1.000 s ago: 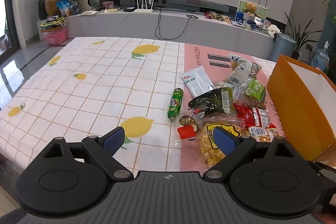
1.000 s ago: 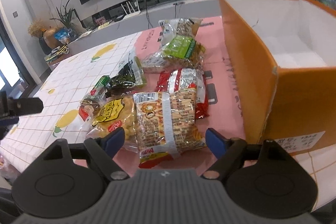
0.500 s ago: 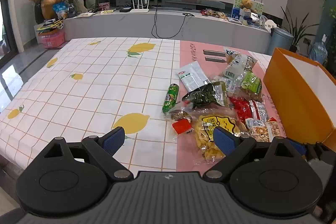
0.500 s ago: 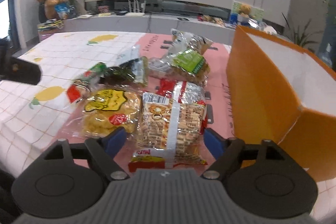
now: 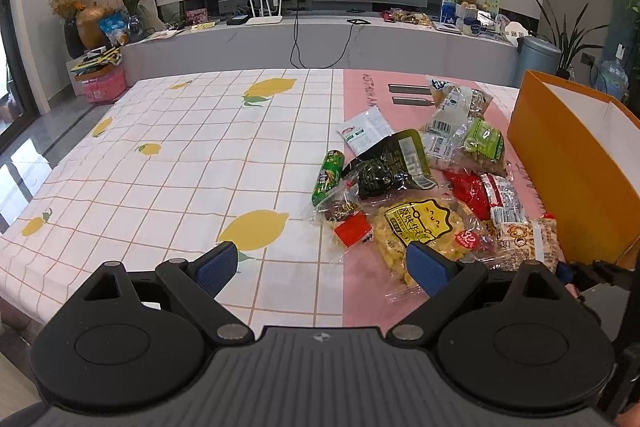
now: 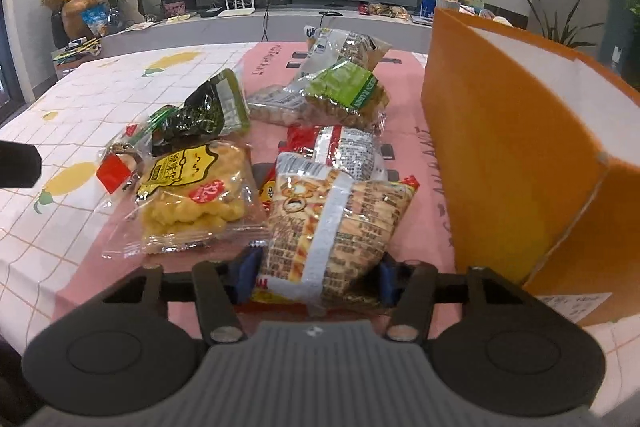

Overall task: Organize snacks
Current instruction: 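Lift the peanut bag with the right gripper while the left gripper grasps the yellow bun bag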

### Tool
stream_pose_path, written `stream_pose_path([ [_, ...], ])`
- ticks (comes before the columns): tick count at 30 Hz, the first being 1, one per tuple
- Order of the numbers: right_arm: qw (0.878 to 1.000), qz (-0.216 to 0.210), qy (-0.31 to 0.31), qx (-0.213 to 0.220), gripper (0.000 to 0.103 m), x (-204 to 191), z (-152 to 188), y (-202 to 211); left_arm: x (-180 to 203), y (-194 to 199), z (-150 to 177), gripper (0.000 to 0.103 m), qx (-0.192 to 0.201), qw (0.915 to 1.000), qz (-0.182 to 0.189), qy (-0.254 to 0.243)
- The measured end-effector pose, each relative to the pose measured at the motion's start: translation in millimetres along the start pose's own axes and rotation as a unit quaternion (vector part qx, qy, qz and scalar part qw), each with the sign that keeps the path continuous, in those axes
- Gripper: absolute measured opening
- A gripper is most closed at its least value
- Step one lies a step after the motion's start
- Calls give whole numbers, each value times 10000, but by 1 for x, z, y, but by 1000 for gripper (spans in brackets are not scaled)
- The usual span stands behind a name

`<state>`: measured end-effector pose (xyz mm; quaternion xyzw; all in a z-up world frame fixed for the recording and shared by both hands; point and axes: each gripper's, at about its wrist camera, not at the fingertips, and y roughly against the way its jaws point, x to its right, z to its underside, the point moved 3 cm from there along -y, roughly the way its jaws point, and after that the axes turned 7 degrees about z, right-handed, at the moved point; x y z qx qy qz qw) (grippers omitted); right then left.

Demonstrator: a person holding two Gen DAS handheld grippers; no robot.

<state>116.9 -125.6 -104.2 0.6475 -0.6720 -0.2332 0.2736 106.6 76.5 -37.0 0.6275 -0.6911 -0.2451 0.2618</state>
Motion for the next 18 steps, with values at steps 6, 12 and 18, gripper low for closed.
stream_pose_path([
  [6, 9997, -197, -126, -85, 51, 5, -2, 15, 2, 3, 0, 103, 34, 10000, 1, -56],
  [12, 9981, -534, -315, -27, 50, 16, -6, 36, 0, 2, 2, 103, -41, 10000, 42, 52],
  [18, 9961, -723, -431, -267, 50, 28, -2, 46, -1, 0, 5, 103, -116, 9997, 105, 166],
])
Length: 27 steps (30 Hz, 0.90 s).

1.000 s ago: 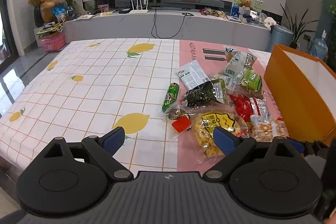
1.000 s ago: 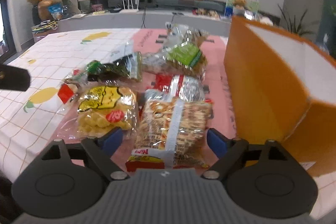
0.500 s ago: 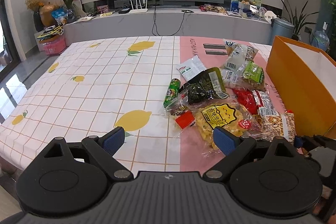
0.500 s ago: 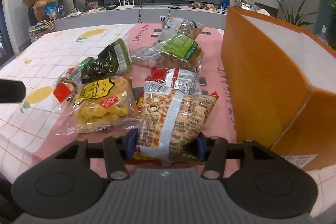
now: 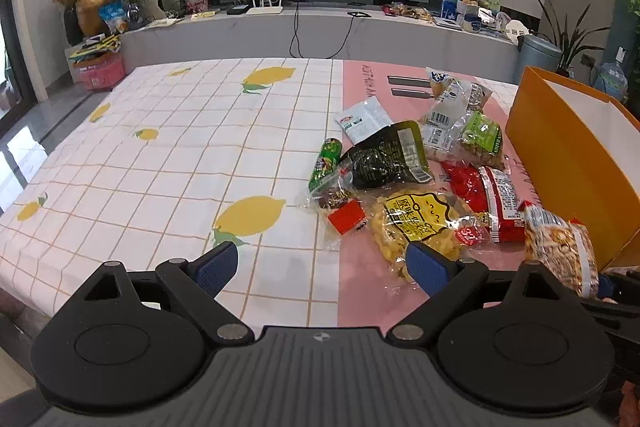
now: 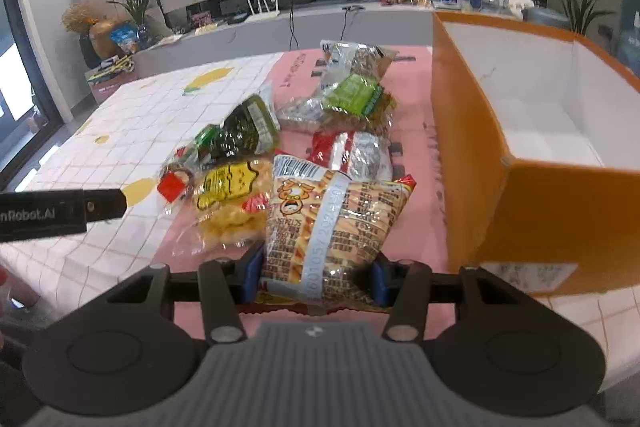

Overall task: Organize snacks
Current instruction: 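Lift the peanut bag with the right gripper while the left gripper grasps the yellow bun bag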

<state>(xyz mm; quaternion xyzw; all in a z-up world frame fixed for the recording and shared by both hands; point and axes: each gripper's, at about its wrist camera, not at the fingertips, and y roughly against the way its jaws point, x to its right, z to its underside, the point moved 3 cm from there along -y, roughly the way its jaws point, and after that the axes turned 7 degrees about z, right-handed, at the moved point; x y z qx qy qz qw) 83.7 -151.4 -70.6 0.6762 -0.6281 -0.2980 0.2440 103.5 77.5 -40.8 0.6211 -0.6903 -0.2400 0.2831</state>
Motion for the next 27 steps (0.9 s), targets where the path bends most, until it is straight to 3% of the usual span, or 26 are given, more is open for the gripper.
stream_pose_path([
  [4, 9998, -94, -139, 47, 50, 7, -2, 8, 3, 0, 0, 103, -2, 9999, 114, -11],
  [18, 9957, -382, -260, 802, 50, 28, -29, 36, 25, -7, -2, 103, 69, 9989, 386, -267],
  [27, 9939, -376, -598, 845, 50, 45, -34, 38, 50, -38, -8, 103, -239, 9976, 410, -500],
])
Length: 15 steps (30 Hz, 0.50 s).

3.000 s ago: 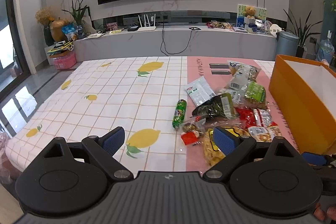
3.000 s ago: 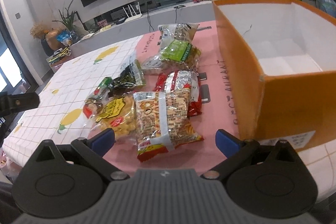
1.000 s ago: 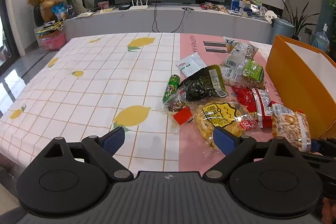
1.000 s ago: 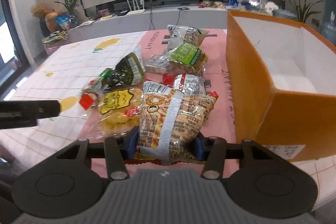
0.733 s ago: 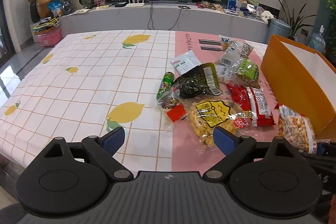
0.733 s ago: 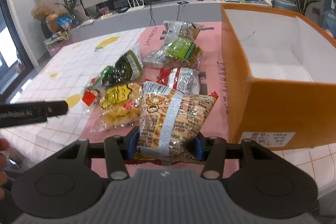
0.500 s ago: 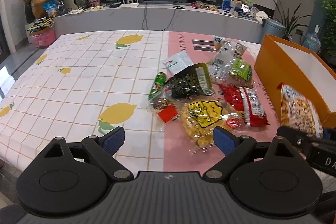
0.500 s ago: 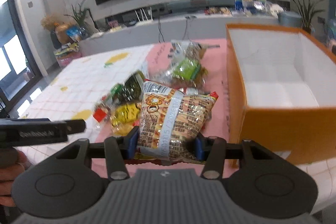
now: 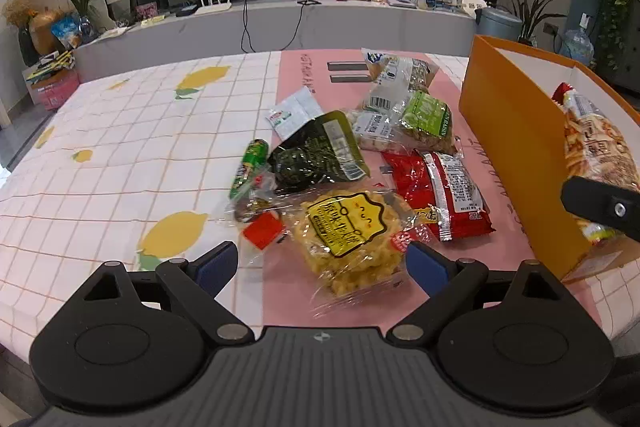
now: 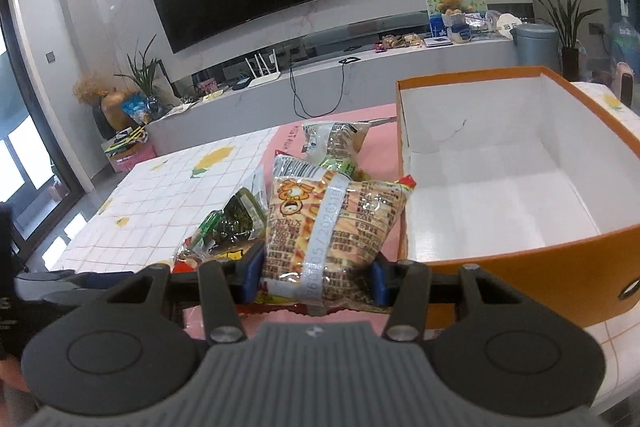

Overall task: Organize snacks
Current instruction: 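Lift the peanut bag with the right gripper while the left gripper grasps the yellow bun bag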

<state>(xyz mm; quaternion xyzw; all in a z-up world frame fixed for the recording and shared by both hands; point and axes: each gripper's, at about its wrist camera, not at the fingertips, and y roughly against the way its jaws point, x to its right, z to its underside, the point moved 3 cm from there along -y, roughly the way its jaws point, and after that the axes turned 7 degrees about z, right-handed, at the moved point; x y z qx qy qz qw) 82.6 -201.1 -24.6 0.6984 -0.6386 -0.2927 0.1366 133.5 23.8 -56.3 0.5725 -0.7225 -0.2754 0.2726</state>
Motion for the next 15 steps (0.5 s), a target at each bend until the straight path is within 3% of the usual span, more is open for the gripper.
stream_pose_path([
  [7, 9999, -100, 49, 79, 50, -3, 1, 2, 0, -23, -14, 103, -137, 9985, -73, 517],
  [15, 9999, -95, 103, 27, 50, -3, 2, 0, 3, -64, -17, 103, -730, 9931, 61, 919],
])
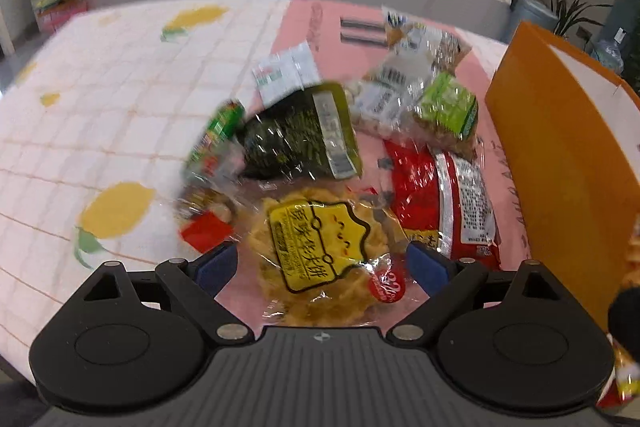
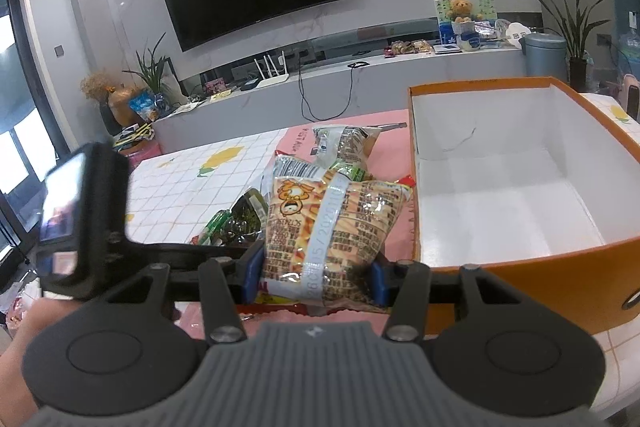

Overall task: Organize snacks
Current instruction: 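Lift the peanut bag with the right gripper while the left gripper grasps the yellow bun bag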

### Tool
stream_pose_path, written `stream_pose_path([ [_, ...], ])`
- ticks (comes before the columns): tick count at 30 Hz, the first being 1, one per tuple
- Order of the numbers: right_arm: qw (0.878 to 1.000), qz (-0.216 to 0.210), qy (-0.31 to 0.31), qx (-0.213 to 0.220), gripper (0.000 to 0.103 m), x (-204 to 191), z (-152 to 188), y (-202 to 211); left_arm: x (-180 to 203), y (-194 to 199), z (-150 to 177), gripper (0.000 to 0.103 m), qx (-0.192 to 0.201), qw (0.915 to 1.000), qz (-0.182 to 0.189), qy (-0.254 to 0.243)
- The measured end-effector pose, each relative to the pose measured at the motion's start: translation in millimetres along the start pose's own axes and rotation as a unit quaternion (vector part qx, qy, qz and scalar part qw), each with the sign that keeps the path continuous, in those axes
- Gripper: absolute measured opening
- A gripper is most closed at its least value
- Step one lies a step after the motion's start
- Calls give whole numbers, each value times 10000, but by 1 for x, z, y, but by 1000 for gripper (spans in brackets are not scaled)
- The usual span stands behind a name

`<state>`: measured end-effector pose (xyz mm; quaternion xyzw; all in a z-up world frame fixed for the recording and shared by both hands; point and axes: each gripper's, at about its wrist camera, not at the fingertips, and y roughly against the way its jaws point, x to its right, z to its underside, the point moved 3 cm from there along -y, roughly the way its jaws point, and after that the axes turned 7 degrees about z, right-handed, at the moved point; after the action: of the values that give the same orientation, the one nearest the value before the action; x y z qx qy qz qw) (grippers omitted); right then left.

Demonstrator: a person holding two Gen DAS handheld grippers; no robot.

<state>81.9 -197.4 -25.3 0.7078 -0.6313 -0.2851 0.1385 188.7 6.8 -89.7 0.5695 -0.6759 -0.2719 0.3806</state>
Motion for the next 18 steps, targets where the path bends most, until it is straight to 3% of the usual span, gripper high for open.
stream_pose_path([
  [5, 10000, -20, 12, -22, 50, 0, -3, -2, -4, -19, 3, 103, -161, 9995, 67, 273],
  [12, 10000, -11, 29, -44, 50, 1, -3, -4, 9, -24, 7, 103, 102, 9995, -273, -129],
  [18, 10000, 21, 29, -29, 50, 0, -3, -3, 9, -20, 11, 103, 213, 9995, -170, -169],
])
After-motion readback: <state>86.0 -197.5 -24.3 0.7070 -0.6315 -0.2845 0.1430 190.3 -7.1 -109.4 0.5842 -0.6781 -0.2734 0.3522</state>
